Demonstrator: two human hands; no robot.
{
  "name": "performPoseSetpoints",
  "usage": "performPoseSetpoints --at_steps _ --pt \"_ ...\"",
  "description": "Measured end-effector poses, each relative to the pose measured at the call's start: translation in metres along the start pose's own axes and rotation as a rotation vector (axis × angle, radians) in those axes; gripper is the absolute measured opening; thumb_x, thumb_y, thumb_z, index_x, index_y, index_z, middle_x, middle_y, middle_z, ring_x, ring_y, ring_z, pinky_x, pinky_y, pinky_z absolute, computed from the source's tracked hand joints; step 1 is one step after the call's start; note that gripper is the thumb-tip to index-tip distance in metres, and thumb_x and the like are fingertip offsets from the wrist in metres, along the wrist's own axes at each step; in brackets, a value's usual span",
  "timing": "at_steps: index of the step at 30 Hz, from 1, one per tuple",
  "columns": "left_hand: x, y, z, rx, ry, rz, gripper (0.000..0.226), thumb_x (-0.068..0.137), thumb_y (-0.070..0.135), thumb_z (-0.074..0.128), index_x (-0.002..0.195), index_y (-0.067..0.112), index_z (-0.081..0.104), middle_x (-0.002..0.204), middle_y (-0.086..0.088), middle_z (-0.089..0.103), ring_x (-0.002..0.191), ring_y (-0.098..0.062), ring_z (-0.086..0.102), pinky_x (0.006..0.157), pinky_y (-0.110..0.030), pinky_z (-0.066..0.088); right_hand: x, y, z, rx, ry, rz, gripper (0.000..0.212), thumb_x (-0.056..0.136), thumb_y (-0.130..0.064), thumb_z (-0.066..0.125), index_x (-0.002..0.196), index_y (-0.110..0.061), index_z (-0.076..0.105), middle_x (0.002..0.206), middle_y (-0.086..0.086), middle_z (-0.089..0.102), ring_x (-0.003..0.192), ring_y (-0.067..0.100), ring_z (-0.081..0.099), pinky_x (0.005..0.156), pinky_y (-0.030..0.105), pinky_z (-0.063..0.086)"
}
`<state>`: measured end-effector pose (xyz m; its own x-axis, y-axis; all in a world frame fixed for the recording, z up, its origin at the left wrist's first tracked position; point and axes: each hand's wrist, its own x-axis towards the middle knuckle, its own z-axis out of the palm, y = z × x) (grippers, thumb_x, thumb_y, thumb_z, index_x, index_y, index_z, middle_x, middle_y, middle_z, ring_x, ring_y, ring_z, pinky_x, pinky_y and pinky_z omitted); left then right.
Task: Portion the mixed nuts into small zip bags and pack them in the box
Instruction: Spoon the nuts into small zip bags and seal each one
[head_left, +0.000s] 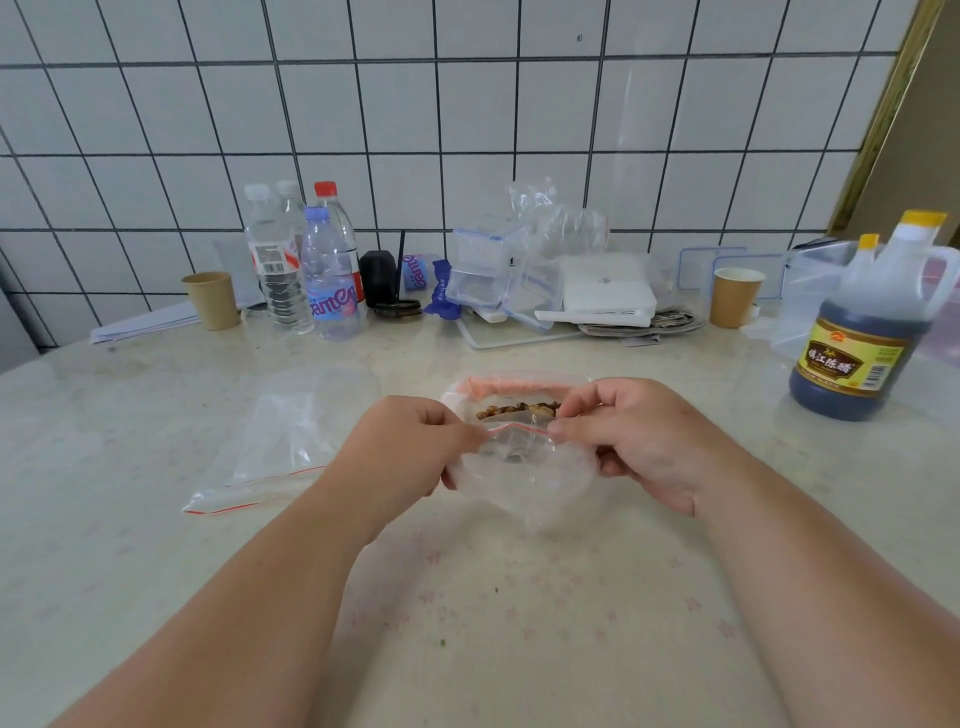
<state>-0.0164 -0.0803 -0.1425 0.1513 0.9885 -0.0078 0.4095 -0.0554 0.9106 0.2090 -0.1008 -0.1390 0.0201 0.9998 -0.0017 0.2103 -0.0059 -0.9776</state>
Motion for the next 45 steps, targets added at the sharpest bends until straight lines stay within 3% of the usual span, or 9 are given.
performPoseSetpoints --at_steps 4,9,14,19,25,29,35,40,45 --pt "0.004 -0.008 0.005 0.065 0.065 -0.019 0.025 0.085 0.024 0.074 0.062 0.014 0.070 0.052 0.001 0.068 0.036 -0.007 0.045 0.042 -0.018 0.037 0.004 0.000 -0.015 -0.124 0.116 -0.036 0.024 0.087 -0.035 0.073 0.076 -0.015 0.071 0.068 0.000 0.072 0.053 0.013 0.060 0.050 0.027 0.044" --pt "0.004 -0.009 0.007 0.055 0.122 0.016 0.027 0.085 0.022 0.072 0.059 0.016 0.067 0.051 0.001 0.068 0.036 -0.007 0.046 0.038 -0.017 0.037 0.012 0.004 -0.057 -0.463 0.527 0.059 0.020 0.089 -0.034 0.064 0.075 -0.021 0.069 0.061 -0.006 0.068 0.057 0.013 0.061 0.063 0.030 0.046" --pt "0.002 -0.010 0.009 0.077 0.135 0.042 0.029 0.087 0.024 0.073 0.061 0.015 0.065 0.051 0.002 0.067 0.036 -0.008 0.044 0.039 -0.017 0.037 0.020 0.013 -0.070 -0.847 0.440 0.326 0.020 0.089 -0.035 0.066 0.091 -0.016 0.072 0.092 0.008 0.069 0.089 0.029 0.063 0.080 0.034 0.052" --pt "-0.001 -0.008 0.009 0.062 0.163 0.075 0.032 0.087 0.025 0.073 0.059 0.013 0.062 0.048 0.002 0.063 0.034 -0.008 0.039 0.037 -0.016 0.033 0.028 0.030 -0.070 -1.025 0.401 0.406 0.021 0.086 -0.033 0.067 0.087 -0.013 0.071 0.081 0.007 0.068 0.078 0.024 0.063 0.060 0.028 0.042" --pt "0.000 -0.008 0.008 0.026 0.184 0.070 0.028 0.087 0.025 0.074 0.063 0.011 0.066 0.048 0.003 0.061 0.035 -0.008 0.038 0.037 -0.018 0.032 0.033 0.037 -0.070 -1.053 0.496 0.388 0.011 0.082 -0.027 0.068 0.085 -0.017 0.069 0.079 0.004 0.065 0.070 0.022 0.058 0.056 0.027 0.042" --pt "0.002 -0.006 0.000 0.000 0.251 0.047 0.021 0.083 0.023 0.074 0.064 0.017 0.068 0.045 0.005 0.057 0.035 -0.010 0.038 0.043 -0.020 0.032 0.032 0.041 -0.068 -1.081 0.554 0.367 0.025 0.084 -0.037 0.066 0.071 -0.017 0.058 0.068 0.004 0.059 0.059 0.019 0.052 0.046 0.026 0.031" --pt "0.007 -0.006 -0.016 -0.026 0.444 0.025 0.018 0.082 0.023 0.066 0.064 0.024 0.069 0.042 0.009 0.055 0.032 -0.006 0.038 0.042 -0.023 0.032 0.028 0.034 -0.064 -0.960 0.551 0.305 0.046 0.095 -0.050 0.047 0.070 -0.013 0.059 0.068 0.005 0.061 0.061 0.022 0.054 0.050 0.029 0.033" --pt "0.011 -0.010 -0.023 0.004 0.510 0.017 0.020 0.081 0.024 0.064 0.063 0.017 0.067 0.047 0.009 0.061 0.035 -0.004 0.045 0.043 -0.025 0.037 0.018 0.014 -0.051 -0.543 0.487 -0.010 0.015 0.093 -0.034 0.055 0.083 -0.025 0.062 0.077 -0.008 0.065 0.067 0.013 0.056 0.056 0.028 0.035" --pt "0.014 -0.013 -0.025 0.010 0.512 -0.004 0.021 0.081 0.024 0.066 0.062 0.014 0.066 0.045 0.009 0.057 0.040 -0.010 0.044 0.046 -0.026 0.038 0.008 0.005 -0.039 -0.489 0.289 -0.059 0.012 0.088 -0.034 0.062 0.082 -0.031 0.072 0.063 -0.013 0.069 0.042 -0.003 0.048 0.057 0.026 0.038"
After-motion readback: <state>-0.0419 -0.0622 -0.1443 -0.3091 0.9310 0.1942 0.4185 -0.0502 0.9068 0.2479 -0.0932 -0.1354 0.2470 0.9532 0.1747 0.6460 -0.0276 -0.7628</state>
